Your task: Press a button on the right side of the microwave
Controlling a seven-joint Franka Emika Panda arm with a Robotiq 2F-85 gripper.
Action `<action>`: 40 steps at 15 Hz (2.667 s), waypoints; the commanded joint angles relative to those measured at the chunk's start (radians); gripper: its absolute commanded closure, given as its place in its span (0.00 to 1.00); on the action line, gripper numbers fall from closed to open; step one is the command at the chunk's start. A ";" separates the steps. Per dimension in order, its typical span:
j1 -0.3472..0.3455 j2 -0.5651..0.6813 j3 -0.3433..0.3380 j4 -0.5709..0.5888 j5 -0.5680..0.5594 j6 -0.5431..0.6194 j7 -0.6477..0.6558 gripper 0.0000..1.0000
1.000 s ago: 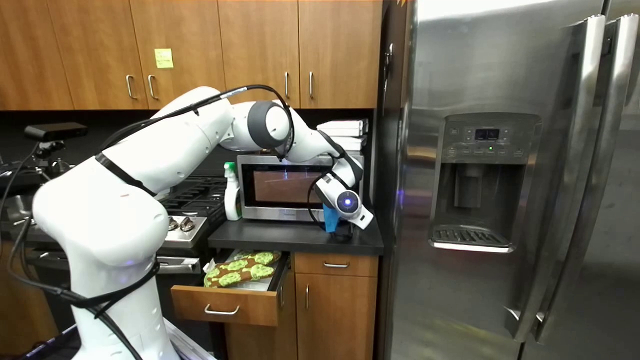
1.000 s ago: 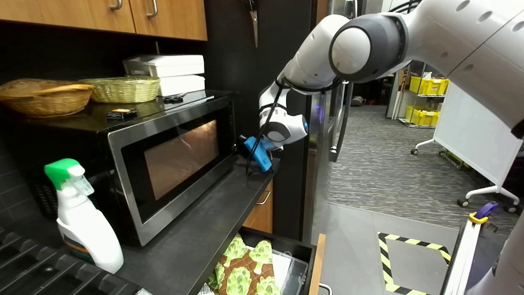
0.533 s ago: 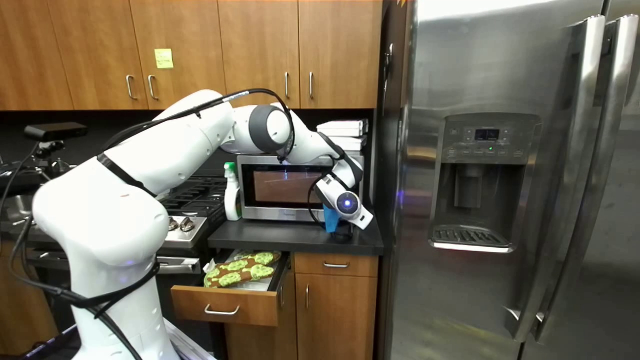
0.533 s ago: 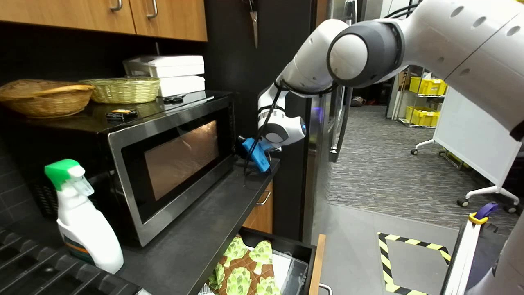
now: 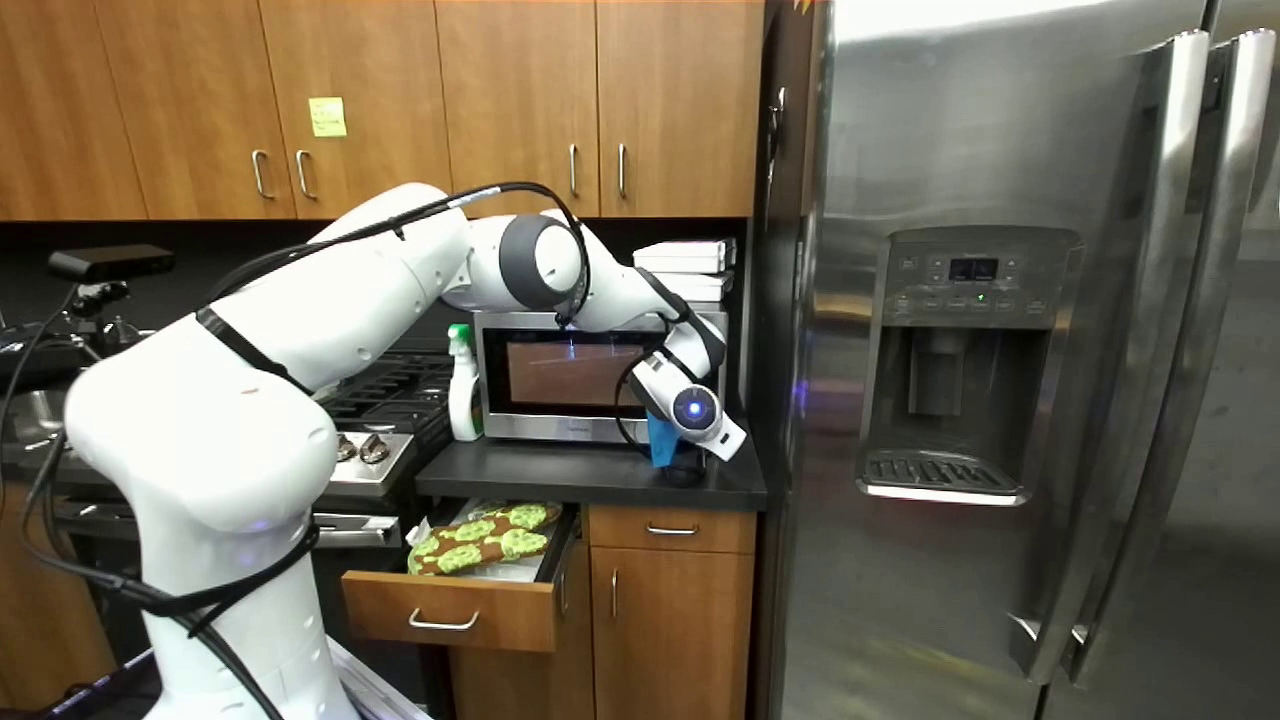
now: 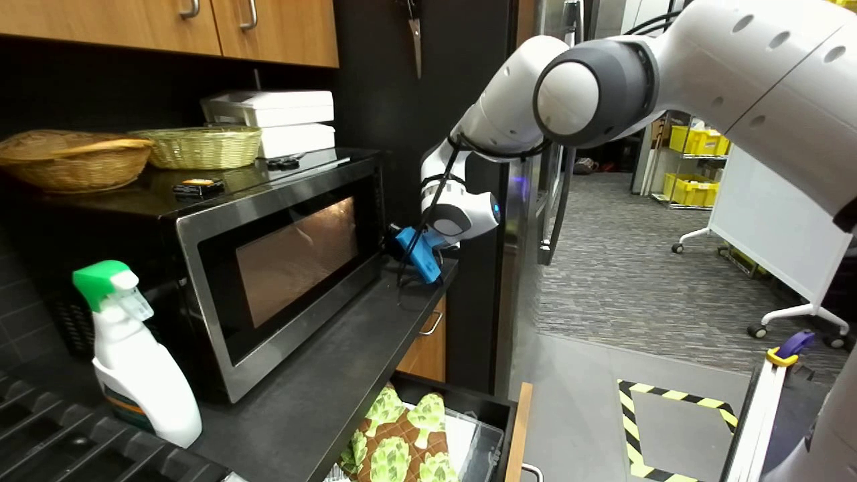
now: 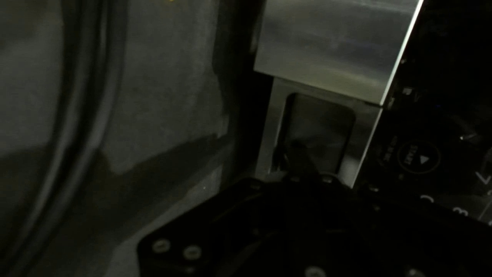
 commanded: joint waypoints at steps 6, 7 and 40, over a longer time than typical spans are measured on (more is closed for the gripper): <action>0.010 0.009 0.002 0.034 0.027 0.027 -0.013 1.00; 0.011 0.005 0.002 0.030 0.026 0.029 -0.012 1.00; 0.028 -0.246 -0.009 -0.288 -0.384 0.121 0.244 1.00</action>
